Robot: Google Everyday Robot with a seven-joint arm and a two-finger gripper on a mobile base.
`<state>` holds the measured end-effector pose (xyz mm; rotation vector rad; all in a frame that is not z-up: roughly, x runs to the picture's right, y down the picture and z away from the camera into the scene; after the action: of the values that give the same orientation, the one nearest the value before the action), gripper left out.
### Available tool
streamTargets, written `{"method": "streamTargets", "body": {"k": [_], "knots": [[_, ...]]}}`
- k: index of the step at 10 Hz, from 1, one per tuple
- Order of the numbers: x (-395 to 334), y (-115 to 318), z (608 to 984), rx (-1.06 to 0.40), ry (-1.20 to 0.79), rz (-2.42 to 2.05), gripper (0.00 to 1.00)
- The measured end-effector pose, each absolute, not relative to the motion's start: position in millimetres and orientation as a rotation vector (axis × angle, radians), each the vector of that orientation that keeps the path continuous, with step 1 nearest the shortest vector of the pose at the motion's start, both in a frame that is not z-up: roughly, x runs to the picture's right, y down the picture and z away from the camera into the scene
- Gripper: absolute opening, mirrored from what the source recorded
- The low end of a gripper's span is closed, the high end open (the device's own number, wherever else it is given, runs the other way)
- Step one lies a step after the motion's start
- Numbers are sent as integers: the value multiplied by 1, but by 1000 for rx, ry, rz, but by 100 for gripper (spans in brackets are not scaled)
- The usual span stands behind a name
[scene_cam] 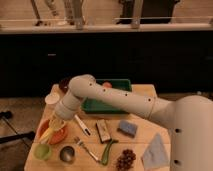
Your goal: Place banana in metal cup
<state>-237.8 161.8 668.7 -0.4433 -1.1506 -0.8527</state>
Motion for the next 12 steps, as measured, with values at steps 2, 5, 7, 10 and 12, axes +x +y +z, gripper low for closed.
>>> {"method": "streamTargets", "body": {"k": [2,5,7,10,12], "knots": [[-239,162,669,-444,-1152,-854,0],[-238,165,671,-467,-1169,-857,0],[-234,174,666,-484,-1172,-858,0],[-229,188,654,-506,-1170,-852,0],[-220,201,646,-522,-1166,-830,0]]}}
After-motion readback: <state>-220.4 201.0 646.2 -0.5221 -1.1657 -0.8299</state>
